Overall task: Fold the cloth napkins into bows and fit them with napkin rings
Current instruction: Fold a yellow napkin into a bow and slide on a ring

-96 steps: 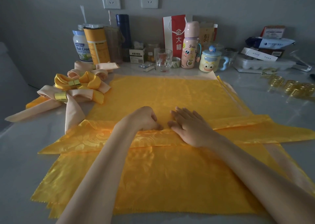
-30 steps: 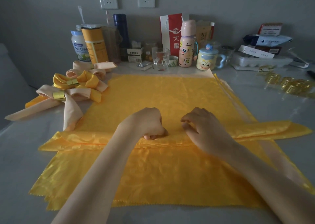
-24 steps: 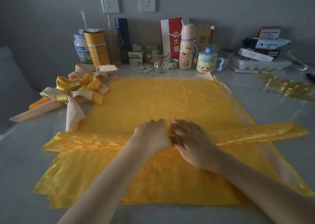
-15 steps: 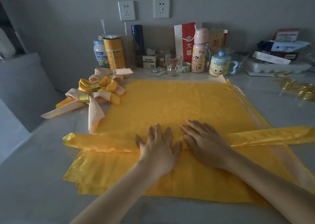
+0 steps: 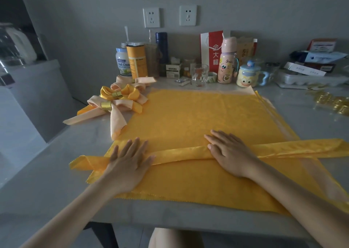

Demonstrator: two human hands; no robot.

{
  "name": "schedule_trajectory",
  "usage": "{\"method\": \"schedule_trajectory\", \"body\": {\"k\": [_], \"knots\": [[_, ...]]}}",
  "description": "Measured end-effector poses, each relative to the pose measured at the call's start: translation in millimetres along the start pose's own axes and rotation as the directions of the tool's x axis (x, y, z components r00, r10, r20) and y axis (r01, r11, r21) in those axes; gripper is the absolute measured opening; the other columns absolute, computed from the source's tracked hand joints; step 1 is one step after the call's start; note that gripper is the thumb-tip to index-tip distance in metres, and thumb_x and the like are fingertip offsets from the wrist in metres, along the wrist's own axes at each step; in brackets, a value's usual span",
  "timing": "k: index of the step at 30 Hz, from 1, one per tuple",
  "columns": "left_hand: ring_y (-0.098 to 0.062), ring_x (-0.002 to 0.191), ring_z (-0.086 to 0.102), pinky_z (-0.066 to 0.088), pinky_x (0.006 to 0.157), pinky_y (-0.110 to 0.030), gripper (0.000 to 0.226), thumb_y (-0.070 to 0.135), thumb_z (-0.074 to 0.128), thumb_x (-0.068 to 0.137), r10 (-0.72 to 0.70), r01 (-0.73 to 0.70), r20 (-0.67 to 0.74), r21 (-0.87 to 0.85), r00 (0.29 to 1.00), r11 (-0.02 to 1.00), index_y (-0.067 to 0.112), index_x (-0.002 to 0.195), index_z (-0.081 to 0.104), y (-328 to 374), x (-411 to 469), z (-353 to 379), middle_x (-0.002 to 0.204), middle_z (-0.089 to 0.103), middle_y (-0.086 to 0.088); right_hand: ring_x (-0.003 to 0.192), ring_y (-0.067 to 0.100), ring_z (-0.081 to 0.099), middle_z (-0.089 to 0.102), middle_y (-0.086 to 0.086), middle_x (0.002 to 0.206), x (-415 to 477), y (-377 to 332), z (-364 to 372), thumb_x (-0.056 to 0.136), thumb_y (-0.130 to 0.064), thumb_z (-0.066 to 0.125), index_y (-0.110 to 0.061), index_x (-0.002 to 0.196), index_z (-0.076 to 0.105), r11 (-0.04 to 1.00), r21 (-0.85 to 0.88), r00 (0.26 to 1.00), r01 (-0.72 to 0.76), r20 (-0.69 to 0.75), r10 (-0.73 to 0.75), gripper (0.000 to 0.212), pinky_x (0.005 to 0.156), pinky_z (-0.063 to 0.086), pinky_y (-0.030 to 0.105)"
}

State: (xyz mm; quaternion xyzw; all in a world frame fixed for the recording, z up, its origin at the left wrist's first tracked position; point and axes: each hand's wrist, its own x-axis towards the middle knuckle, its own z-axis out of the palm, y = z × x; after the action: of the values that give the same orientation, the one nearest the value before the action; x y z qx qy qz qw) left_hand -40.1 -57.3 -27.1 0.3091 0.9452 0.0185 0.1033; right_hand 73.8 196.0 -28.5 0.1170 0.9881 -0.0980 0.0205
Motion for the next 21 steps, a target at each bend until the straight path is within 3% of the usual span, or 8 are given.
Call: {"method": "schedule_trajectory", "body": {"k": [3, 6, 9, 11, 14, 17, 21], "knots": [[-0.013, 0.144, -0.018, -0.011, 0.117, -0.037, 0.069, 0.058, -0.003, 0.086, -0.061, 0.061, 0.041, 0.006, 0.997, 0.998, 0.030, 0.147, -0.019, -20, -8, -4, 0.156, -0.020, 0.004, 0.145, 0.008, -0.005, -0.001, -0.008, 0.159, 0, -2, -1, 0.102, -0.041, 0.011, -0.031, 0.150, 0.010, 1.000, -0.001, 1.000, -0.002, -0.002, 0.002, 0.050, 0.118, -0.002, 0.030], [-0.019, 0.143, -0.020, -0.010, 0.116, -0.041, 0.062, 0.047, 0.015, 0.099, -0.100, 0.100, -0.028, -0.004, 0.995, 0.995, 0.025, 0.149, -0.014, -9, -9, -15, 0.156, -0.022, -0.003, 0.145, 0.009, -0.004, -0.001, -0.007, 0.159, 0, -2, -2, 0.102, -0.041, 0.011, -0.029, 0.151, 0.009, 1.000, -0.019, 1.000, 0.000, 0.000, 0.000, 0.050, 0.117, -0.001, 0.030], [-0.018, 0.146, -0.005, 0.003, 0.118, -0.039, 0.056, 0.032, 0.034, 0.101, 0.106, -0.139, -0.186, -0.175, 0.977, 0.975, 0.025, 0.151, 0.010, 42, 2, -26, 0.159, -0.007, 0.001, 0.145, 0.009, -0.002, 0.001, -0.006, 0.159, 0, -4, 0, 0.102, -0.039, 0.010, -0.027, 0.151, 0.008, 1.000, -0.028, 1.000, 0.000, -0.006, -0.001, 0.050, 0.117, 0.000, 0.030], [-0.021, 0.143, 0.015, 0.019, 0.116, -0.041, 0.048, 0.031, 0.040, 0.099, 0.211, -0.255, -0.177, -0.280, 0.961, 0.926, 0.023, 0.146, 0.030, 80, 17, -28, 0.156, 0.015, 0.000, 0.146, 0.011, 0.000, 0.002, -0.003, 0.159, -1, -8, 2, 0.102, -0.039, 0.011, -0.022, 0.151, 0.001, 0.999, -0.028, 1.000, -0.020, -0.007, 0.020, 0.053, 0.117, 0.000, 0.029], [-0.028, 0.127, 0.039, 0.035, 0.105, -0.045, 0.036, 0.033, 0.047, 0.096, 0.249, -0.257, -0.063, -0.284, 0.966, 0.924, 0.022, 0.130, 0.051, 115, 41, -23, 0.138, 0.042, -0.007, 0.146, 0.014, 0.000, 0.002, 0.001, 0.159, 1, -10, 6, 0.102, -0.041, 0.012, -0.013, 0.151, -0.004, 0.997, -0.073, 0.999, -0.038, -0.005, 0.037, 0.058, 0.117, 0.001, 0.030], [-0.026, 0.107, 0.055, 0.048, 0.084, -0.033, 0.028, 0.026, 0.058, 0.089, 0.187, -0.172, 0.006, -0.362, 0.982, 0.916, 0.020, 0.117, 0.060, 121, 56, -25, 0.122, 0.055, -0.006, 0.146, 0.017, 0.002, 0.005, 0.003, 0.159, 4, -9, 7, 0.103, -0.037, 0.015, -0.014, 0.151, 0.004, 0.993, -0.113, 1.000, -0.023, -0.020, 0.021, 0.055, 0.117, 0.003, 0.032], [-0.017, 0.088, 0.055, 0.044, 0.062, -0.023, 0.030, 0.023, 0.067, 0.084, 0.194, -0.132, 0.113, -0.413, 0.974, 0.901, 0.013, 0.112, 0.064, 124, 61, -37, 0.105, 0.061, -0.002, 0.146, 0.017, 0.007, 0.009, 0.001, 0.159, -1, 2, 1, 0.102, -0.038, 0.017, -0.018, 0.150, 0.014, 0.995, -0.068, 0.996, -0.076, -0.062, 0.071, 0.051, 0.117, 0.007, 0.034]]}}
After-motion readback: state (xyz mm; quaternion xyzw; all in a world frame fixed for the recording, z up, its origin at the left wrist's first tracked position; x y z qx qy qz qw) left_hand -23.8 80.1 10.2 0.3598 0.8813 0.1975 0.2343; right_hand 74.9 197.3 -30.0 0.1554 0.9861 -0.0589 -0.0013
